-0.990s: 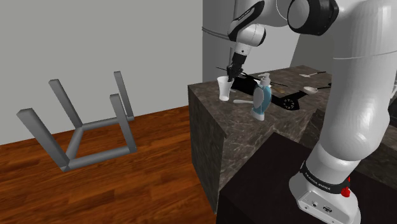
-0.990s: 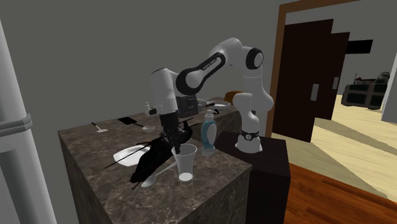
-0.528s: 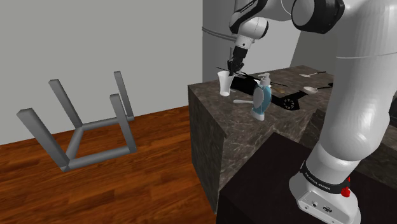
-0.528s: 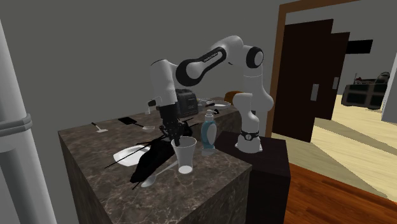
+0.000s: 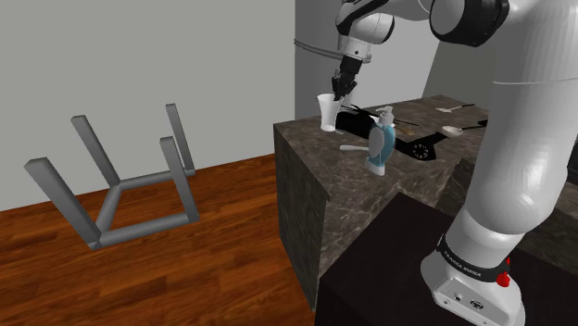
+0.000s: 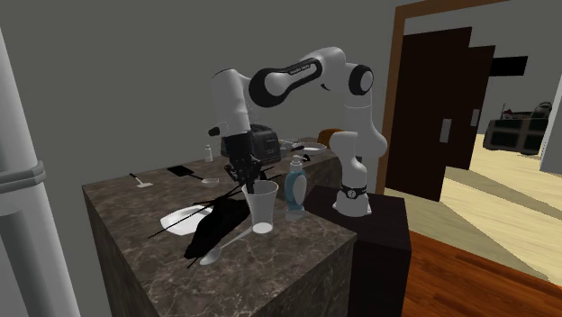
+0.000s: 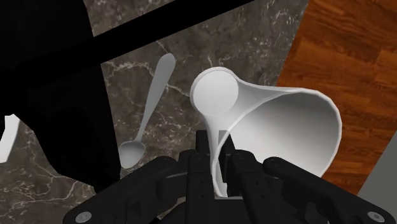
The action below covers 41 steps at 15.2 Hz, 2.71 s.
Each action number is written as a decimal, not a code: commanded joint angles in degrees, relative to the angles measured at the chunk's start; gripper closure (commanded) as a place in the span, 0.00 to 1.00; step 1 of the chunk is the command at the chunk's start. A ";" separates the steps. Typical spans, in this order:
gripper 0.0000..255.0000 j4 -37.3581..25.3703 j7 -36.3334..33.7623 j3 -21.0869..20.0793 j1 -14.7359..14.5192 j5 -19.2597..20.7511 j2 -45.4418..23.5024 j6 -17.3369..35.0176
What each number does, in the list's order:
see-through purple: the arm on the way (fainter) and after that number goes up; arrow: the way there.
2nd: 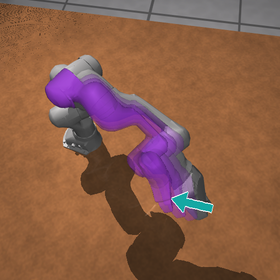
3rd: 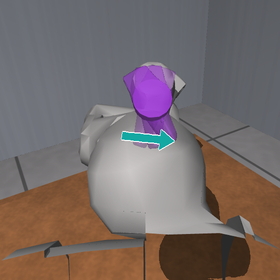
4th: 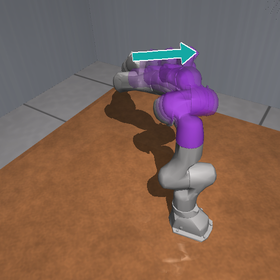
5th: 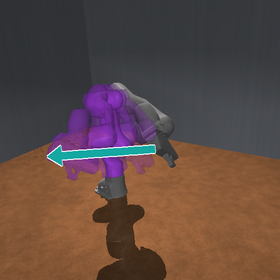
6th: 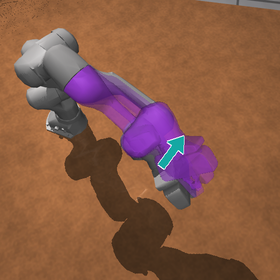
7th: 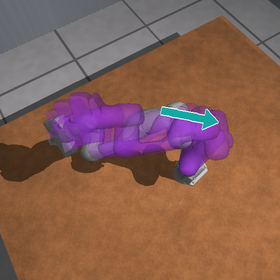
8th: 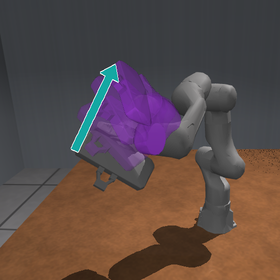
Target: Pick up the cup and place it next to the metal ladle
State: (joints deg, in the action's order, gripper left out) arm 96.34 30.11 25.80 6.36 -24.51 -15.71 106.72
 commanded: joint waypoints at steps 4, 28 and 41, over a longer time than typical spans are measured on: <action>1.00 -3.03 -1.36 0.19 0.06 0.73 0.77 -3.48; 1.00 -9.36 -0.92 2.73 2.85 4.18 7.25 -16.41; 1.00 2.89 11.21 9.15 8.90 11.55 19.36 -17.95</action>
State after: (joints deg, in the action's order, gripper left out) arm 98.51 40.67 34.65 14.95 -13.41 3.01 88.76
